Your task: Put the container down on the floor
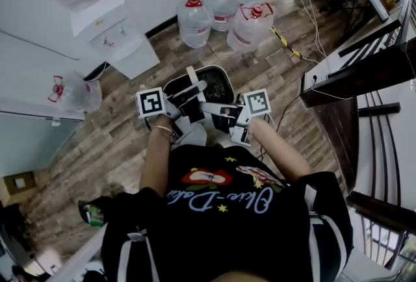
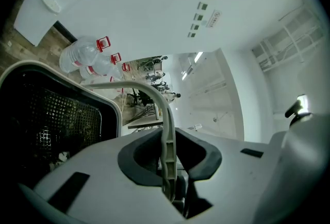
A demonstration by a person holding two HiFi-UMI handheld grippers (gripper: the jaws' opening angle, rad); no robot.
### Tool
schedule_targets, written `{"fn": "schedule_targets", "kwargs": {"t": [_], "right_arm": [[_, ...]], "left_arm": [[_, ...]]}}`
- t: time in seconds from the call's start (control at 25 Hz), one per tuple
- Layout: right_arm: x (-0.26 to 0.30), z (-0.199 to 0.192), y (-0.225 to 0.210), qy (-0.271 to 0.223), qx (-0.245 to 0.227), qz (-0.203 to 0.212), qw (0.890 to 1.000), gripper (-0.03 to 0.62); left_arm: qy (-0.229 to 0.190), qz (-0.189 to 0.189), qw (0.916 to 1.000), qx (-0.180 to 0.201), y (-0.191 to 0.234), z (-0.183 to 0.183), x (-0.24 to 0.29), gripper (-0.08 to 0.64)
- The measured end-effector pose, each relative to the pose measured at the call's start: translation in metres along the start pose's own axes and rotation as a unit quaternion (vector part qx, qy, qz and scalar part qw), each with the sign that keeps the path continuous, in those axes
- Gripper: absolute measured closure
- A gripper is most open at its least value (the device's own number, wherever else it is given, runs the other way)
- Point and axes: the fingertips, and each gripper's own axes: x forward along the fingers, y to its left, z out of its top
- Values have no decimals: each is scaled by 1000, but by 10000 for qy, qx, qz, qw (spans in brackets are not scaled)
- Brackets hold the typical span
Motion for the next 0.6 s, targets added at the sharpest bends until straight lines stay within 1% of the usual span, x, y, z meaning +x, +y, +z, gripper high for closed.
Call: {"fn": "schedule_targets", "kwargs": {"t": [0.16, 0.32, 0.6], "right_arm": [[11, 24, -4, 3, -34, -21, 10000, 486], [22, 47, -10, -28, 17, -62, 10000, 486], [44, 83, -21, -57, -12, -99, 9999, 488]], "left_arm": [[-2, -42, 10000, -2, 1, 26, 6, 503], [41, -15, 10000, 78, 3, 53, 10, 503], [82, -32, 10000, 16, 10, 95, 15, 503]]}}
